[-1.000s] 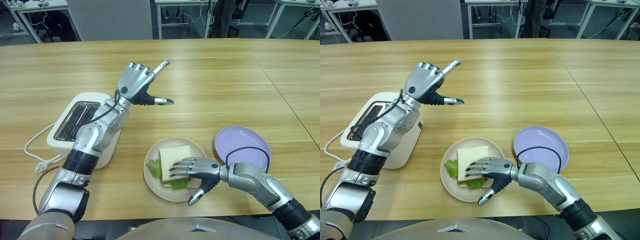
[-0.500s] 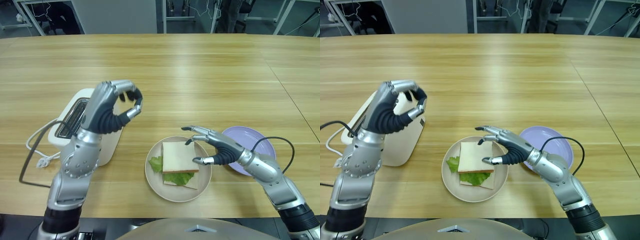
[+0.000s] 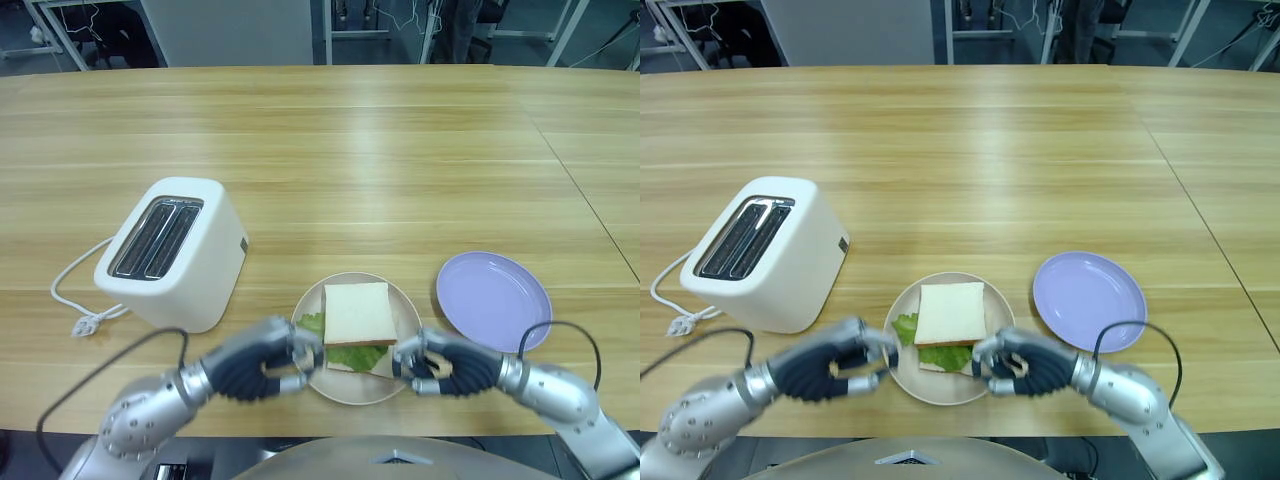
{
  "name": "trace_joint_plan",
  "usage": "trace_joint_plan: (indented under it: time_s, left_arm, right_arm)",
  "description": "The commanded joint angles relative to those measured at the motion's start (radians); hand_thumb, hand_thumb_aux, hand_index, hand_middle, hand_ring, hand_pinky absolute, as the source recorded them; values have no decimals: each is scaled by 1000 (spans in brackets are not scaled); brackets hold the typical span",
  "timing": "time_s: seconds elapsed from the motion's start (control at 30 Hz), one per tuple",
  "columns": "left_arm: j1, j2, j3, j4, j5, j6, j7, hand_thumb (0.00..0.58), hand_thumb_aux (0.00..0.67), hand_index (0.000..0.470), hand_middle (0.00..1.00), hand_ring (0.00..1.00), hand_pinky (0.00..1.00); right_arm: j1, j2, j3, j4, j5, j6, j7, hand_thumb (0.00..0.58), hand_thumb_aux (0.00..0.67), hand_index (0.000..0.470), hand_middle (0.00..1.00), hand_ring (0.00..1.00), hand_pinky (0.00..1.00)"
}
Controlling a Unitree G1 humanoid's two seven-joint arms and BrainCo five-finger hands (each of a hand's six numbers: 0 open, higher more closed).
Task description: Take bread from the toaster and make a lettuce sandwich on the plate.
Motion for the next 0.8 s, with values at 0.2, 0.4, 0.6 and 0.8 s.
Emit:
trace_joint_plan:
  time_s: [0.2,0.4,0.6,0.8]
  left_arm:
    - [33,23,-138,90,238,75,-68,580,670,460,1000,1000,1000]
    - [-59,-38,-205,157,411,99,-25,580,670,460,1000,1000,1000]
    - [-188,-98,-224,248,568,91,65,580,670,460,1000,1000,1000]
    - [-306,-144,-274,370,684,77,127,580,670,460,1000,1000,1000]
  right_arm:
    - [58,-61,56,60,-134,2,50,580,670,460,1000,1000,1000]
    - [5,-2,103,144,-304,-19,-12,580,670,460,1000,1000,1000]
    - [-73,60,139,224,-427,-37,-78,580,670,460,1000,1000,1000]
    - [-189,142,173,303,-531,-39,-149,580,670,460,1000,1000,1000]
